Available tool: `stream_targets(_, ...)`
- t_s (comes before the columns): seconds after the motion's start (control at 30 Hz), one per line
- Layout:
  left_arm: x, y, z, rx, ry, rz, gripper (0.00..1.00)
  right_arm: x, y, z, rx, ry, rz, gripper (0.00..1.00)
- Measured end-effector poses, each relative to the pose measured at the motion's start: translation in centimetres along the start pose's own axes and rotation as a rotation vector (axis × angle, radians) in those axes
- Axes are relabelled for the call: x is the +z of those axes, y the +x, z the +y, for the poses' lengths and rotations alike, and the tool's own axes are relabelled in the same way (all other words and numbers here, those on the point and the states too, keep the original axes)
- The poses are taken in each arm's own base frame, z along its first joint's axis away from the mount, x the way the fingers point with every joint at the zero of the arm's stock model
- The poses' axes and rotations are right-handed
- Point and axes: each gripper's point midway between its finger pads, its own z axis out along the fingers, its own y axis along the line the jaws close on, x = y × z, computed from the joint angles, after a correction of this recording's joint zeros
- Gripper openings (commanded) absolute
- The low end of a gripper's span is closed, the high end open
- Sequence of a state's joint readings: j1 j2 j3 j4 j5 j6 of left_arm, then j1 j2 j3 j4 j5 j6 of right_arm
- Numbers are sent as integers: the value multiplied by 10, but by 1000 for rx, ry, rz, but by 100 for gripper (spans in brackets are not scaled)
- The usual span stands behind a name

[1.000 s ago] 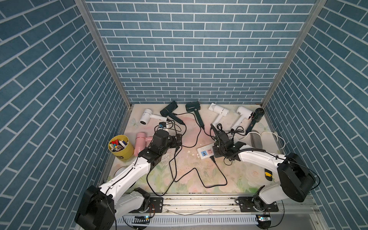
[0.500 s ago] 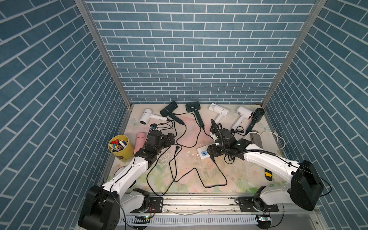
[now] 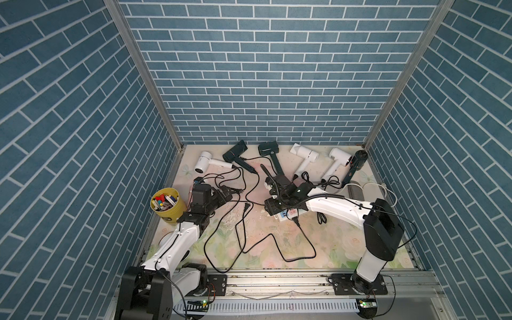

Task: Charge the blow dryers
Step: Pick up the plug from the center of the board.

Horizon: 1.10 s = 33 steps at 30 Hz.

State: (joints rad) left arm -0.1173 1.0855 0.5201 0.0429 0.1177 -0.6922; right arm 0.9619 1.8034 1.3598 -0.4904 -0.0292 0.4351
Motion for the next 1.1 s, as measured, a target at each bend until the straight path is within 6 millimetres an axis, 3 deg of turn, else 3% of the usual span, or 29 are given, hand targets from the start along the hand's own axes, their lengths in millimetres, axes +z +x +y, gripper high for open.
stream_targets(0.23, 0, -6, 17, -59, -35, -16, 99, 38, -14, 41, -4, 28, 10, 61)
stream_targets(0.4, -1, -8, 23, -82, -51, -19, 99, 64, -17, 57, 6, 83, 29, 60)
stream_targets(0.57, 1, -4, 30, -103, -75, -3, 99, 81, -20, 64, 21, 141, 35, 47)
stream_targets(0.9, -8, -13, 36, -118, -103, -45, 100, 108, -17, 66, 43, 211, 75, 32)
stream_targets(1.1, -13, -18, 36, -121, -107, -67, 99, 118, -18, 67, 46, 224, 89, 30)
